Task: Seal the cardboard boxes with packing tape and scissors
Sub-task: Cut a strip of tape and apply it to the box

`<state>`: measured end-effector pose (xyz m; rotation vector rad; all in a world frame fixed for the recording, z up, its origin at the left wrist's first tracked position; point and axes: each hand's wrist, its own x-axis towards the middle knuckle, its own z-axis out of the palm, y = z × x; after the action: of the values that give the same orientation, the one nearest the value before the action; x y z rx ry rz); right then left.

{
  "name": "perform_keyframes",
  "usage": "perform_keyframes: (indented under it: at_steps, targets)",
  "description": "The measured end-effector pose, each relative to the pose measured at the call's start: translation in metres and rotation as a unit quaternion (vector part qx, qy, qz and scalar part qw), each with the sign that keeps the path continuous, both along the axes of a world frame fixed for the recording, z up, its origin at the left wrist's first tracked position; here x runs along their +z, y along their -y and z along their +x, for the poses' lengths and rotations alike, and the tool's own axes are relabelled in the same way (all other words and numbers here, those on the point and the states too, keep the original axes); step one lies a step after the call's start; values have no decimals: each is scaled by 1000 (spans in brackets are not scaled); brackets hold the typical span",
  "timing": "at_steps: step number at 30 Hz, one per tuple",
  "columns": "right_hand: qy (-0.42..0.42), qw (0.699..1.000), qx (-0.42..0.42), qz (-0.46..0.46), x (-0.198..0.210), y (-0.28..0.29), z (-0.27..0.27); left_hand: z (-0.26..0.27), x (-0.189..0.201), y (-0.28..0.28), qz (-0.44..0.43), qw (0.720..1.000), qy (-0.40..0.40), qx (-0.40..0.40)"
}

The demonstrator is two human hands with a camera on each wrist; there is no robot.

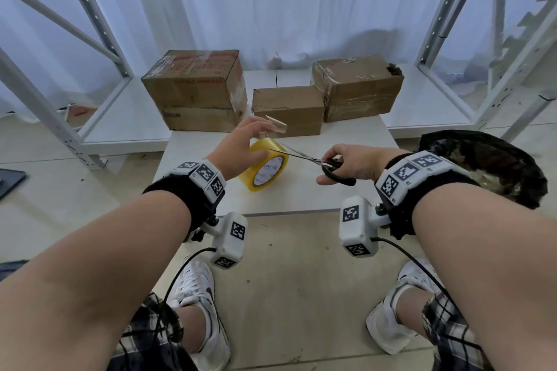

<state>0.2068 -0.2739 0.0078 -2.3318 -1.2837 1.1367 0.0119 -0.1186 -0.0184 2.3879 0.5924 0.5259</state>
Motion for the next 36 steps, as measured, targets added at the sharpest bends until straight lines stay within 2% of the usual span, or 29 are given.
perform_keyframes:
  at_steps: [8, 19, 21, 23, 26, 28, 31, 36]
  targets:
    - [5, 1000, -4, 20, 0, 0, 2, 2, 1, 7, 11, 1000, 4, -18]
    - [9, 996, -8, 88, -1, -7, -2, 4, 9, 20, 15, 999, 44, 14]
    - [12, 994, -11, 108, -1, -8, -3, 3, 11, 22, -26, 997, 67, 20]
    - [11, 992, -13, 122, -2, -9, -4, 3, 13, 25, -108, 989, 93, 31]
    - [15, 992, -7, 123, -3, -9, -3, 4, 17, 27, -232, 964, 124, 43]
    - [20, 992, -3, 121, -4, -8, -2, 5, 19, 31, -284, 947, 140, 46]
    - [15, 992, -4, 128, -5, -7, -1, 8, 22, 35, -309, 938, 151, 46]
    - [26, 990, 7, 137, 0, -10, 0, 6, 18, 34, -264, 954, 133, 55]
